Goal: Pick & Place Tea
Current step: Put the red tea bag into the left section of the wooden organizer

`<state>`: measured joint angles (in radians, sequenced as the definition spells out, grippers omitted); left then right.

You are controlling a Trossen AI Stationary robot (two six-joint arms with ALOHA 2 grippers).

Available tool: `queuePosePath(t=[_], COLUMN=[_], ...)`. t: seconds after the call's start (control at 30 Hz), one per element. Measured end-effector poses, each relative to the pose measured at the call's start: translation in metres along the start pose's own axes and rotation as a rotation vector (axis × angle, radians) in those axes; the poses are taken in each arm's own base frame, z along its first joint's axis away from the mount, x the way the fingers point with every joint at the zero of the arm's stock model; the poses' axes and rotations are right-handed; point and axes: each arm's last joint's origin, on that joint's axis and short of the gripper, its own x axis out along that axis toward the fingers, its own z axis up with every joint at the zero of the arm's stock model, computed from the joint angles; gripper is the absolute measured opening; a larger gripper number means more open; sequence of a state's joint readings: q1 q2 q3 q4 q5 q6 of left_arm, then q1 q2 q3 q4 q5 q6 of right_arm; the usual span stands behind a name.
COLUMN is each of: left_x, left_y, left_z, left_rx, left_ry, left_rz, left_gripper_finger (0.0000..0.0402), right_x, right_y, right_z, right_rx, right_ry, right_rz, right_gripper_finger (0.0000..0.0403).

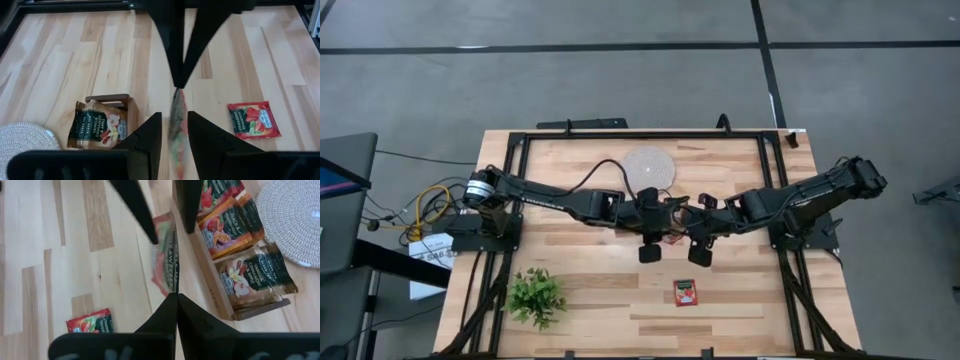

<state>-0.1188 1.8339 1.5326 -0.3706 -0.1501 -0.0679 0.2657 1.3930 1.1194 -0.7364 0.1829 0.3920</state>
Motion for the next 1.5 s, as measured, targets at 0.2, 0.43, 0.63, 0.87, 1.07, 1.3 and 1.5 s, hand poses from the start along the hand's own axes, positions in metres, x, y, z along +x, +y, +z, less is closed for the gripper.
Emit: queuePosePath(t=[0.2,0.43,0.63,0.87,1.07,1.3,1.5], left_x=[0.001,0.001,0.001,0.001,0.001,-0.008,-0.037], left_y=[0.004,0.004,0.005,0.006,0.013,0.032,0.044], left_z=[0.000,0.000,-0.001,-0.004,-0.012,-0.037,-0.059], left_rx=[-0.011,-0.012,-0.011,-0.057,-0.068,-0.141,-0.264], left_ry=[0.002,0.006,0.015,0.047,0.127,0.172,0.098], left_rz=[-0.010,-0.016,-0.008,0.014,0.048,0.163,0.246], left_gripper_finger=[0.0018,0.0000,0.0000,0.0000,0.0000,0.0000,0.0000], right_x=[0.000,0.000,0.000,0.000,-0.012,-0.047,-0.076], right_y=[0.001,0.001,0.001,0.001,-0.005,-0.007,-0.003], right_z=[0.001,0.001,0.001,0.000,-0.009,-0.030,-0.046], right_rx=[0.003,0.003,-0.018,-0.050,-0.066,-0.066,-0.022], right_ry=[-0.013,-0.014,-0.009,0.009,0.067,0.055,-0.042], right_rz=[0.006,0.005,0.019,0.029,-0.007,-0.146,-0.209], right_gripper_finger=[0.0000,0.0000,0.0000,0.0028,0.0076,0.0079,0.0077])
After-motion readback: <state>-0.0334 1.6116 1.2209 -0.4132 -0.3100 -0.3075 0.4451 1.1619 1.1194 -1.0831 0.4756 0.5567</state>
